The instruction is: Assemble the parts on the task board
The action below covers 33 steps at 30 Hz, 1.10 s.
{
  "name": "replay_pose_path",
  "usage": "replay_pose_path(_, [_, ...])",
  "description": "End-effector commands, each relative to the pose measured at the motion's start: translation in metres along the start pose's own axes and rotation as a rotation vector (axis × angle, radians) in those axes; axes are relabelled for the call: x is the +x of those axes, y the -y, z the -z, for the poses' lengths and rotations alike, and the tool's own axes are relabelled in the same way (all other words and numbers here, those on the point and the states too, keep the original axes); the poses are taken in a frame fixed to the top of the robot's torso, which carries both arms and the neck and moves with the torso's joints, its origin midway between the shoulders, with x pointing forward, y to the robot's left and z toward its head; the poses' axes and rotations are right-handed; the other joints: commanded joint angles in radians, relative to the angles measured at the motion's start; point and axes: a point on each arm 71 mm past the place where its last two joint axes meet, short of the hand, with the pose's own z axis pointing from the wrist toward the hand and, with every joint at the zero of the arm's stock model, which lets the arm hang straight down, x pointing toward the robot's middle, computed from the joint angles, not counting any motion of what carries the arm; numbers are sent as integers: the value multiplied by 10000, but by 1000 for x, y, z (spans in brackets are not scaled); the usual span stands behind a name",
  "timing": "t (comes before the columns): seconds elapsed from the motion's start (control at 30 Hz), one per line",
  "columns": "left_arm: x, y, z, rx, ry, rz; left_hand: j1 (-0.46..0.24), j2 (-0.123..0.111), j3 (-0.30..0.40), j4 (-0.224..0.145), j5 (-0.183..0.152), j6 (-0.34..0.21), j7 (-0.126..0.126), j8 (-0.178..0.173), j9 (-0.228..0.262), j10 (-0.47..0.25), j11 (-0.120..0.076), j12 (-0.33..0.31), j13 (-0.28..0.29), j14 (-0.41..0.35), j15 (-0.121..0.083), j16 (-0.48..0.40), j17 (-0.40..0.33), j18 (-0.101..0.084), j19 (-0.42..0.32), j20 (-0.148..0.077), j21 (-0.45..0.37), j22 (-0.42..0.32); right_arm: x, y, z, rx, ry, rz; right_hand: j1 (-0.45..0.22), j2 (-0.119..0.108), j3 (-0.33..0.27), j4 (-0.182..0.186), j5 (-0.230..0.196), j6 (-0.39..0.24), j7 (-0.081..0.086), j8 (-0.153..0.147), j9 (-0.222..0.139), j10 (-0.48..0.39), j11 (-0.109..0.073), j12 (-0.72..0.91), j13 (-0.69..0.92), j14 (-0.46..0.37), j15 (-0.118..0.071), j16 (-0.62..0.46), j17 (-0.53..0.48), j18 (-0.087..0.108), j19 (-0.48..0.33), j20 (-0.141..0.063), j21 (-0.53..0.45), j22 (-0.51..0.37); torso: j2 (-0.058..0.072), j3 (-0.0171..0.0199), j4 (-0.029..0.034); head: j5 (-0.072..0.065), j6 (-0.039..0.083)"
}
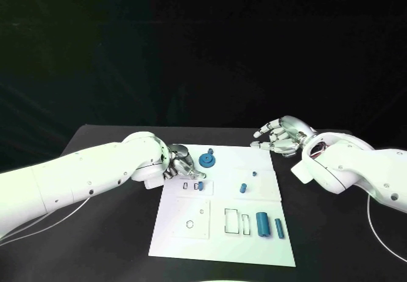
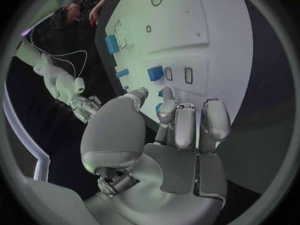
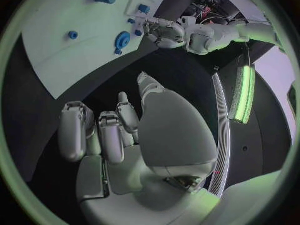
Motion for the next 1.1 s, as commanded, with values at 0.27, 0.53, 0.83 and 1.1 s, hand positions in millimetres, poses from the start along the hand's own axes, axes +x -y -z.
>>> replay_pose_path(0.27, [5, 7, -4, -249, -190, -602, -134, 13, -89, -7, -27, 71, -33, -2, 52, -85, -15, -11, -38, 69, 28, -82, -23, -76, 10, 15, 45, -4, -1, 0, -1, -167, 32, -62, -105, 7, 18, 18, -6, -76, -13, 40, -9, -67, 13, -41, -16, 933, -5, -52, 2130, 123, -39, 1, -68, 1118, 27, -4, -3, -59, -85])
replay_pose_path(0.53, [8, 10, -5, -188, -469, -678, -287, 57, -215, 6, -55, 117, -62, 53, 131, -89, -39, 8, -26, 67, 7, -77, -12, -76, 2, 11, 56, 13, -1, 1, -3, -110, 27, -42, -157, 46, 27, 30, -7, -90, -13, 75, -8, -82, 13, -60, -38, 929, -5, -59, 2114, 129, -53, 2, -100, 1103, 30, -2, 4, -54, -115])
replay_pose_path(0.83, [13, 13, -4, -126, -795, -832, -274, 108, -230, -11, -48, 139, -84, 82, 169, -64, -57, 40, 12, 74, -4, -65, 5, -87, 36, 6, 83, 74, 1, 1, -5, -75, 9, -10, -234, 130, 55, 34, -6, -64, -24, 140, 1, -39, 3, -41, -20, 922, -12, -71, 2087, 129, -51, 0, -108, 1103, 33, 1, -4, -3, -206])
replay_pose_path(1.1, [15, 15, -4, -110, -960, -921, -191, 202, -215, -23, -30, 155, -108, 122, 226, -55, -78, 57, 25, 76, -23, -64, 7, -90, 44, -3, 98, 100, 2, 1, -6, -37, 6, -1, -234, 130, 55, 34, -6, -64, -24, 140, 1, -39, 3, -41, -20, 922, -12, -71, 2087, 129, -51, 0, -108, 1103, 25, 8, 8, 24, -261])
